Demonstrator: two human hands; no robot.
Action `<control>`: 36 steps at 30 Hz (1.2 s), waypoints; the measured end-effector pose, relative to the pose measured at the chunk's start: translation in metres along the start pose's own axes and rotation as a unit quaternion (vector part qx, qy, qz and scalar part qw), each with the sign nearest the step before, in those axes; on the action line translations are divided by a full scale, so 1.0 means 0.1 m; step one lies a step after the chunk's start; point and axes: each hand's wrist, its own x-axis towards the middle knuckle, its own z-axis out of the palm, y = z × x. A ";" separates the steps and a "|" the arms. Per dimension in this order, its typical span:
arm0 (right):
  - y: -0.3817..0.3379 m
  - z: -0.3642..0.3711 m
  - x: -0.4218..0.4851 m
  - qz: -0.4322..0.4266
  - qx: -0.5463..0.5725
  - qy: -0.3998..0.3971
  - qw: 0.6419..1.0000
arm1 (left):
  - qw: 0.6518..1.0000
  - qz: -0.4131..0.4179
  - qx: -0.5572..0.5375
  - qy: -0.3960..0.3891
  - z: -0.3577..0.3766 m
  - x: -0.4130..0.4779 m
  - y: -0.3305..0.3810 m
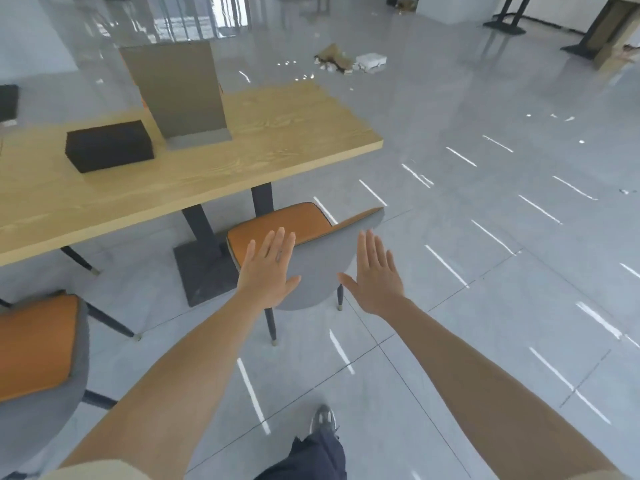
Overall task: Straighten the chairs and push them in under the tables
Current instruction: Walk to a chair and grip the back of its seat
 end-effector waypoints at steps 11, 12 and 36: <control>0.50 -0.20 1.21 -0.073 -0.039 -0.054 0.995 | 0.994 -0.059 -0.048 -0.081 0.16 0.97 0.13; 0.56 -0.19 1.31 -0.080 -0.045 -0.061 0.994 | 0.993 -0.063 -0.051 -0.091 0.18 1.01 0.16; 1.17 -0.03 2.39 -0.291 -0.117 -0.152 0.937 | 0.960 -0.202 -0.121 -0.153 0.29 1.18 0.43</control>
